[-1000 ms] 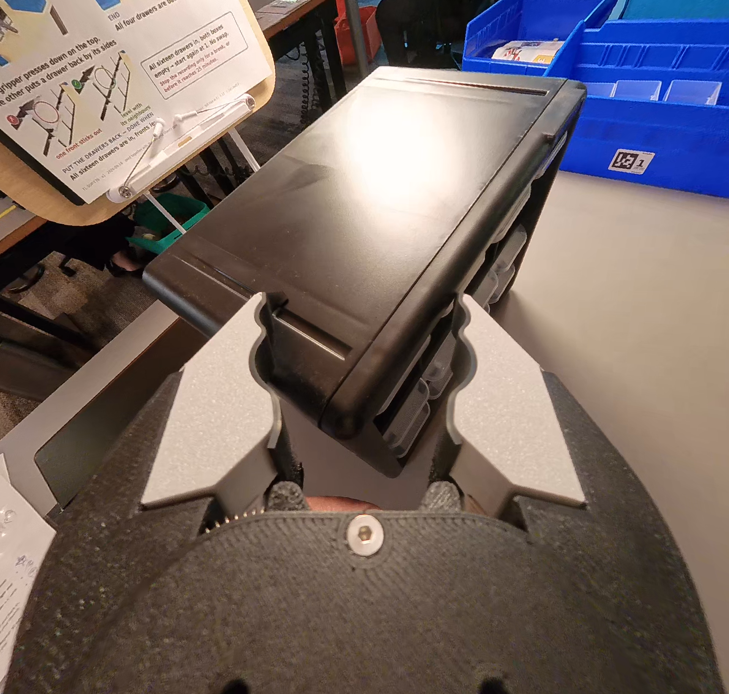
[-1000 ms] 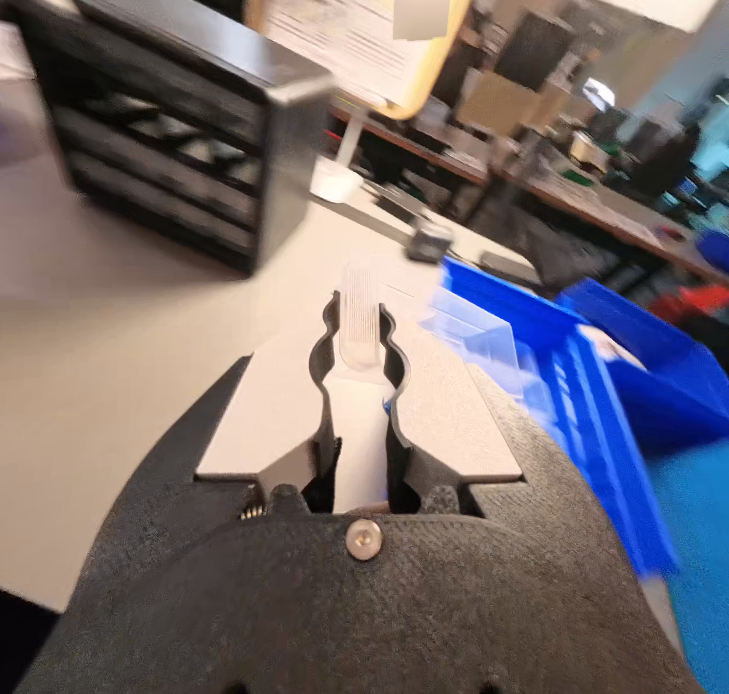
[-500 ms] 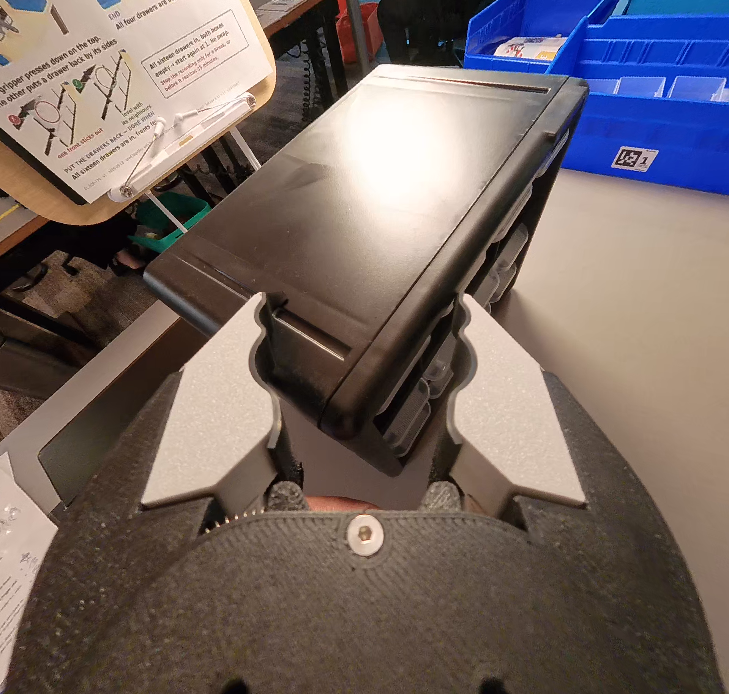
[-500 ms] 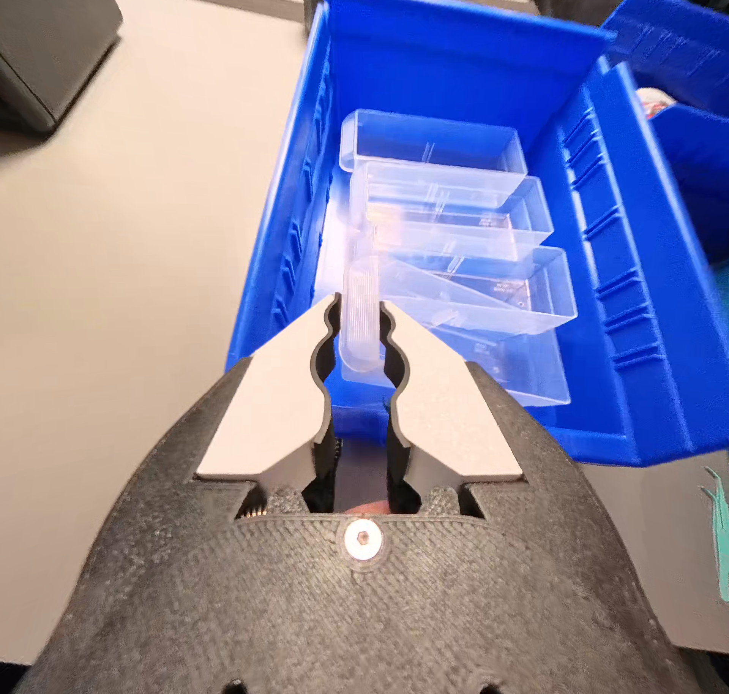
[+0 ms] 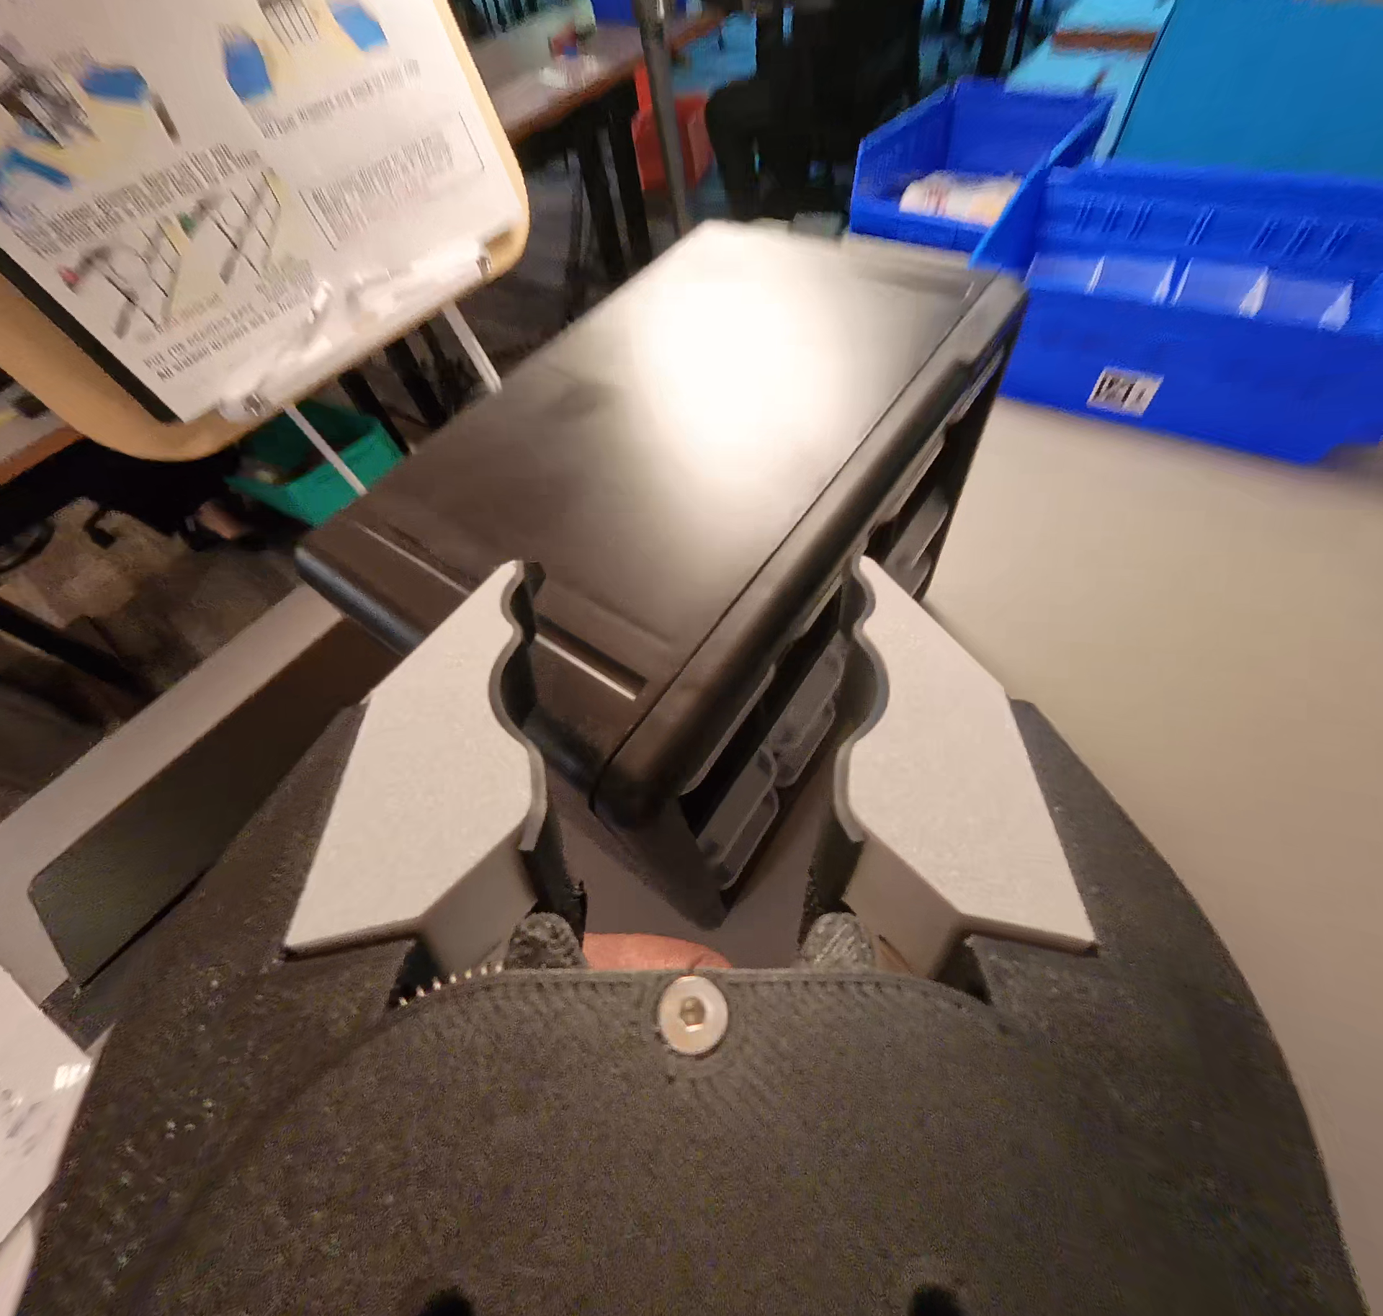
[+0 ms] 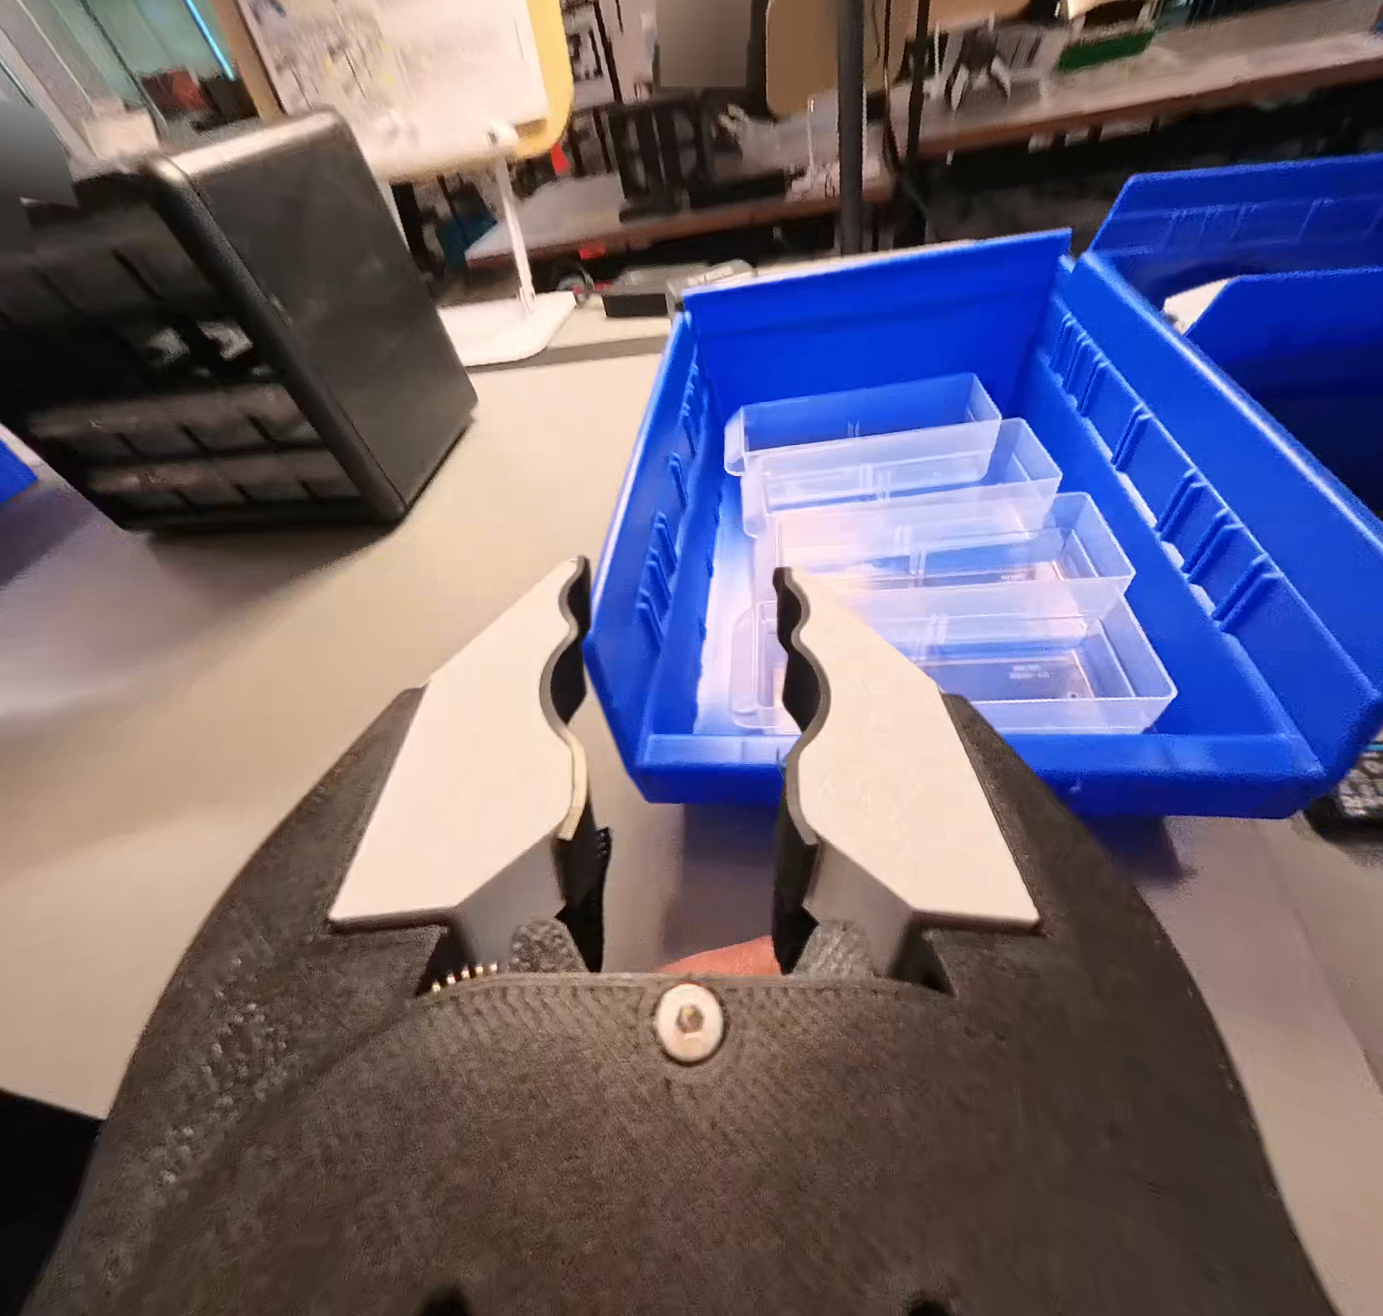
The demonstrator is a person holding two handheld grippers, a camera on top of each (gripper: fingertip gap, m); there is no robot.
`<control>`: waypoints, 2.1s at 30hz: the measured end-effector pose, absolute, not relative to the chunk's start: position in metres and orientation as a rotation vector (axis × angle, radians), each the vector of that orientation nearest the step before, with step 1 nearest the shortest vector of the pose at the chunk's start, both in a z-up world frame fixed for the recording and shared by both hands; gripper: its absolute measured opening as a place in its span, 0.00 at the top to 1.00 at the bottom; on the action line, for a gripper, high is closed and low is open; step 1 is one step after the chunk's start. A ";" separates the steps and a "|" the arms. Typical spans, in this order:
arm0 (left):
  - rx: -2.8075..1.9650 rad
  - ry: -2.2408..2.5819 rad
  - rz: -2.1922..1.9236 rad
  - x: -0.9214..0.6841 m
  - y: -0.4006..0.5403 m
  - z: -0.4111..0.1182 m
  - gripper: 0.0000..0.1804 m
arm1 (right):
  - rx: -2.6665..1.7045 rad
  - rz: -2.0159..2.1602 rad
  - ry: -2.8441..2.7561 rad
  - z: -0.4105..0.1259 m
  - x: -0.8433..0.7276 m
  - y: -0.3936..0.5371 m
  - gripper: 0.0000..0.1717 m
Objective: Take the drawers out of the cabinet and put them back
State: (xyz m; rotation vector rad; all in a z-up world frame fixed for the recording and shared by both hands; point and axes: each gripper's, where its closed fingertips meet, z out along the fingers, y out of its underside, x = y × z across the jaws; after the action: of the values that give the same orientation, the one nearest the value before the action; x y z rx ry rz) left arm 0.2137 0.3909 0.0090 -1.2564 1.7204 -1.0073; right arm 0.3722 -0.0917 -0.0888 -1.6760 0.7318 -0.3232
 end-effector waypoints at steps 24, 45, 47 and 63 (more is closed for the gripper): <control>-2.008 0.976 -0.326 -0.083 0.511 -0.140 0.60 | -1.909 -0.534 0.687 -0.142 0.389 -0.042 0.87; -1.754 1.210 -0.392 -0.106 0.430 -0.156 0.98 | -1.960 -0.376 0.349 -0.141 0.267 -0.084 0.96; -1.717 1.263 -0.460 -0.110 0.409 -0.150 0.98 | -1.964 -0.340 0.304 -0.141 0.255 -0.085 0.96; -1.301 1.578 -1.081 -0.130 0.260 -0.067 0.98 | -1.964 -0.011 -0.169 -0.141 0.157 -0.061 0.97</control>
State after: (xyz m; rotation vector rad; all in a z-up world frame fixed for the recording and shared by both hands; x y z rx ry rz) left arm -0.1299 0.2597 -0.0668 -1.3006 1.5781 -1.0806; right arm 0.1570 -0.0607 -0.1408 -1.9641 -0.1693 -0.0109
